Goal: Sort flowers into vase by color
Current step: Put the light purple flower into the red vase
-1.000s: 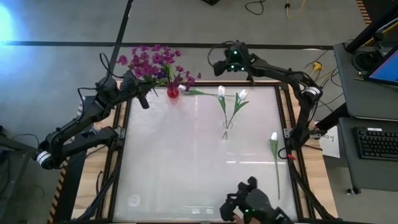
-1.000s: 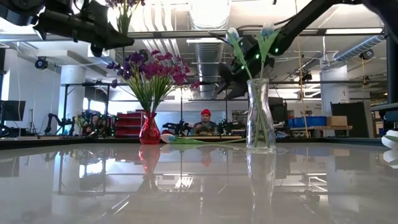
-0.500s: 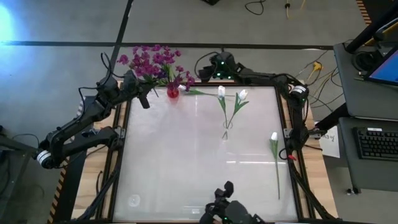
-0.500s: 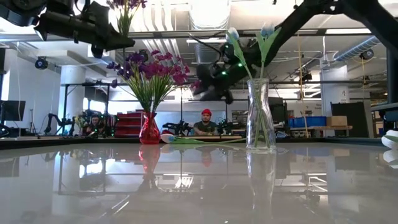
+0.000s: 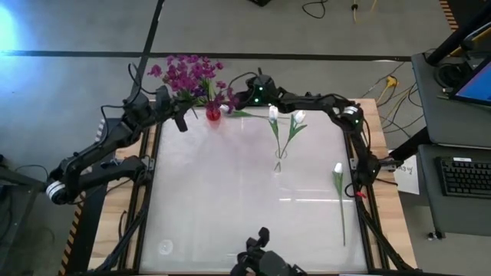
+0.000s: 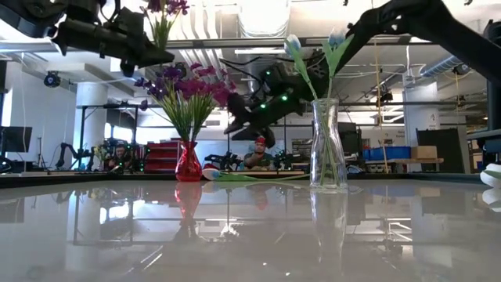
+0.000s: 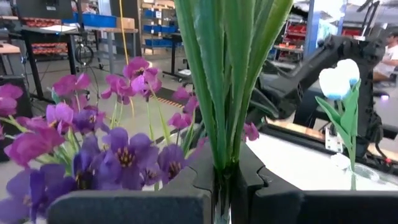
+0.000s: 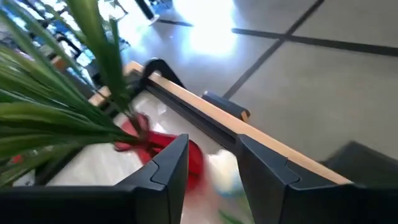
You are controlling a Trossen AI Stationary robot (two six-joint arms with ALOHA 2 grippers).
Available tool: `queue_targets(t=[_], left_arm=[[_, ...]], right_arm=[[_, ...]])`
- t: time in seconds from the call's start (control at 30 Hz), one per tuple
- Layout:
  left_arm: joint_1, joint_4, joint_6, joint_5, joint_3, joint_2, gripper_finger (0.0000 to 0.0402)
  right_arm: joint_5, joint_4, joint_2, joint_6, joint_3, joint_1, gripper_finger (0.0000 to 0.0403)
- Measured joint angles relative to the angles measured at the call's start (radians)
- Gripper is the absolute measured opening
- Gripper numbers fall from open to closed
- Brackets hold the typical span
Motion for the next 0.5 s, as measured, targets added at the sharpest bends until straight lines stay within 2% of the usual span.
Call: queue_targets(t=[0.37, 0.5], left_arm=[[0.0, 0.115, -0.001, -0.002, 0.0, 0.079, 0.0], [0.0, 0.128, 0.019, -0.055, 0.0, 0.092, 0.0]], right_arm=[[-0.003, -0.012, 0.081, -0.015, 0.121, 0.039, 0.0073], [-0.001, 0.014, 0.094, -0.016, 0.128, 0.042, 0.0059]])
